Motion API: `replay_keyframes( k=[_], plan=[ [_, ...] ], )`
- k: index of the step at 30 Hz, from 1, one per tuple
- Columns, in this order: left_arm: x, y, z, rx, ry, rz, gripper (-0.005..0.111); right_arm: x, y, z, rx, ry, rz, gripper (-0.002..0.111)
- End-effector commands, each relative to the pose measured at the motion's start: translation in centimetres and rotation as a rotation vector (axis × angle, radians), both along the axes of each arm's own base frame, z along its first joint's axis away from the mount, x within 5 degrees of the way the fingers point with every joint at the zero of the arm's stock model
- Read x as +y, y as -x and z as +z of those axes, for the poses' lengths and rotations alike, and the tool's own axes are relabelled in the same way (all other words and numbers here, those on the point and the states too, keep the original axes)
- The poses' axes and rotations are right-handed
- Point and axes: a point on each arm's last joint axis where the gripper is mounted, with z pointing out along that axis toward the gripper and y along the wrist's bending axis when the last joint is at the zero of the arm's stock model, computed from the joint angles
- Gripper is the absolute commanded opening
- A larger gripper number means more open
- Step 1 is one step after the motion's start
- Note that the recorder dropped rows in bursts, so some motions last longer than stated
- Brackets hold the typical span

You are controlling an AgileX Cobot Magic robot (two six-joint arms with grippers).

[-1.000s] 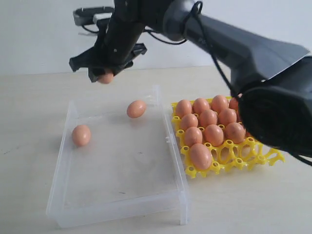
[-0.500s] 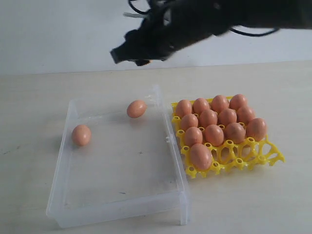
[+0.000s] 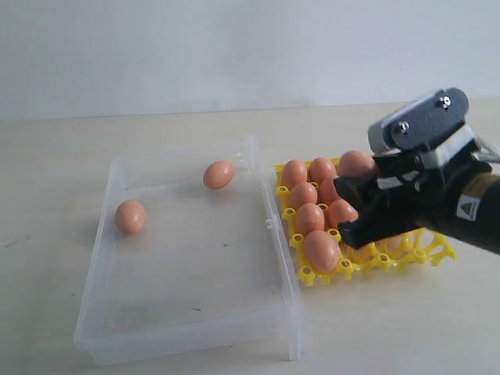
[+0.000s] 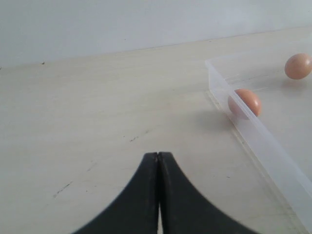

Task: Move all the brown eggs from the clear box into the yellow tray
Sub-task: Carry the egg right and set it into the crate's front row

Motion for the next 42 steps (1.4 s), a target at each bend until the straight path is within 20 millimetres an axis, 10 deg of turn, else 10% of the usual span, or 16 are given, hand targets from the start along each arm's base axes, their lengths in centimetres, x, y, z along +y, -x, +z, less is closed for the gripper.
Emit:
replay_keyframes(
  k=[1,22,34,42],
  plan=[
    [0.0,0.0,0.3,-0.018,0.009,0.000,0.000,-1.2,0.7,-1.1,-0.113,-0.001,-0.053,0.000],
    [0.0,0.0,0.3,-0.018,0.009,0.000,0.000,-0.7,-0.7,-7.5,0.194,-0.227,-0.249,0.000],
    [0.0,0.0,0.3,-0.018,0.009,0.000,0.000,-0.5,-0.6,-7.7,0.220,-0.255,-0.246,0.053],
    [0.0,0.0,0.3,-0.018,0.009,0.000,0.000,-0.5,-0.6,-7.7,0.216,-0.243,-0.239,0.056]
  ],
)
